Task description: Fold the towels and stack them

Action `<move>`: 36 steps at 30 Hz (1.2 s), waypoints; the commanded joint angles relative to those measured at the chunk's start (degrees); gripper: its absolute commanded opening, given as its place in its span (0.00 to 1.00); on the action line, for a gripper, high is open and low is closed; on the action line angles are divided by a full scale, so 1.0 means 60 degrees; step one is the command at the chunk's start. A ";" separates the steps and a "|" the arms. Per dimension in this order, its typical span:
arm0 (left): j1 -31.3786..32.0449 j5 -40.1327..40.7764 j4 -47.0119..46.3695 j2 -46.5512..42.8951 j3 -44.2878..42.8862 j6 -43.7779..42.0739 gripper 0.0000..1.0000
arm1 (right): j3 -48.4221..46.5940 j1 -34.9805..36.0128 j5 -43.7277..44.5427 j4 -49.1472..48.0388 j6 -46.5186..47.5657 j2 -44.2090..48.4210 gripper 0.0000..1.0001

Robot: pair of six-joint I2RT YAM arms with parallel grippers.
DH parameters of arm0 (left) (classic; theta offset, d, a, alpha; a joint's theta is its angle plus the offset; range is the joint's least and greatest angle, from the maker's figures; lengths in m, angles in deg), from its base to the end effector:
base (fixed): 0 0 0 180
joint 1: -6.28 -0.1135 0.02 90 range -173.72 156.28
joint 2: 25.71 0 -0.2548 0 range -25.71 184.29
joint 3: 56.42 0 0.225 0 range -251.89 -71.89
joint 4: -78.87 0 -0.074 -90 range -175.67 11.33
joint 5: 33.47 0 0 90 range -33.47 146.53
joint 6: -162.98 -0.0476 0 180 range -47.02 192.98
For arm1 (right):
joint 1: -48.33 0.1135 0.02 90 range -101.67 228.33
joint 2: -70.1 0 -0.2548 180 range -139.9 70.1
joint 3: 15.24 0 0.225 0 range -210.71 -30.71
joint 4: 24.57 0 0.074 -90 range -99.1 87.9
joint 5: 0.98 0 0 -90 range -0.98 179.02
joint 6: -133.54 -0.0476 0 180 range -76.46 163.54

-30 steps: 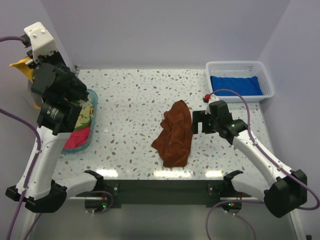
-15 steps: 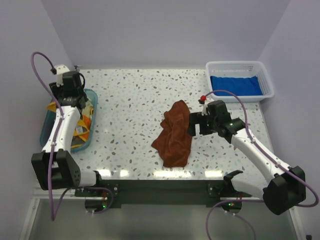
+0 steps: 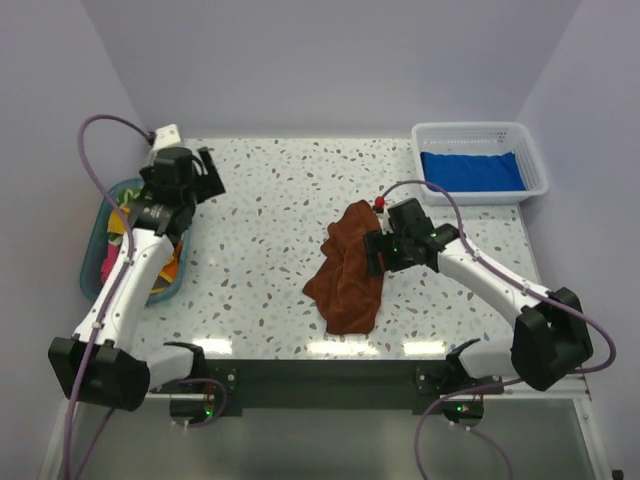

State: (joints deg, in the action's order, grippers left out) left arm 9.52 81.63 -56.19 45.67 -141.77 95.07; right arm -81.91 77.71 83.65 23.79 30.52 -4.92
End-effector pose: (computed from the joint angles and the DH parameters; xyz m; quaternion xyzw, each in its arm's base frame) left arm 0.2581 0.0056 0.3490 -0.2447 0.8204 0.0791 0.5106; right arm 0.2099 0.1233 0.2255 -0.1495 0.9454 0.1453 0.2505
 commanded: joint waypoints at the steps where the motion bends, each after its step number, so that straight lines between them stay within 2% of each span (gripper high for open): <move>1: 0.1913 -0.2390 -0.0469 -0.0645 0.0908 0.1078 0.97 | -0.0899 0.0009 0.0615 -0.0382 -0.0086 -0.0385 0.72; 4: 0.3323 -0.3024 -0.1508 -0.0631 0.1729 0.1621 0.93 | -0.1543 -0.0020 0.0880 -0.0587 -0.0116 -0.1175 0.61; 8: 0.4949 -0.3304 -0.2508 0.0477 0.2097 0.1826 0.74 | -0.2363 -0.0108 0.0836 -0.0880 -0.0130 -0.2260 0.44; 12: 0.6427 -0.3437 -0.3051 0.1696 0.2112 0.1914 0.64 | -0.2599 -0.0298 0.0734 -0.1158 -0.0350 -0.3270 0.35; 17: 0.7558 -0.3510 -0.3637 0.3088 0.2185 0.1958 0.58 | -0.2352 -0.0503 0.0499 -0.1452 -0.0672 -0.3799 0.33; 23: 0.8584 -0.3642 -0.3258 0.4159 0.2418 0.2382 0.52 | -0.1679 -0.0650 0.0455 -0.1657 -0.0994 -0.3903 0.33; 30: 0.9375 -0.3657 -0.2147 0.3955 0.3473 0.3276 0.48 | -0.0696 -0.0664 0.0470 -0.1702 -0.1273 -0.3507 0.33; 36: 0.9888 -0.3510 -0.0988 0.2375 0.4923 0.4506 0.44 | 0.0066 -0.0635 0.0529 -0.1482 -0.1303 -0.2746 0.34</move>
State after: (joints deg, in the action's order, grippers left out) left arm 67.03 60.98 -72.41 63.59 -116.92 117.06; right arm -83.70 73.89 86.43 13.36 23.53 -24.22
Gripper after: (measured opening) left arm 0.441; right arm 0.334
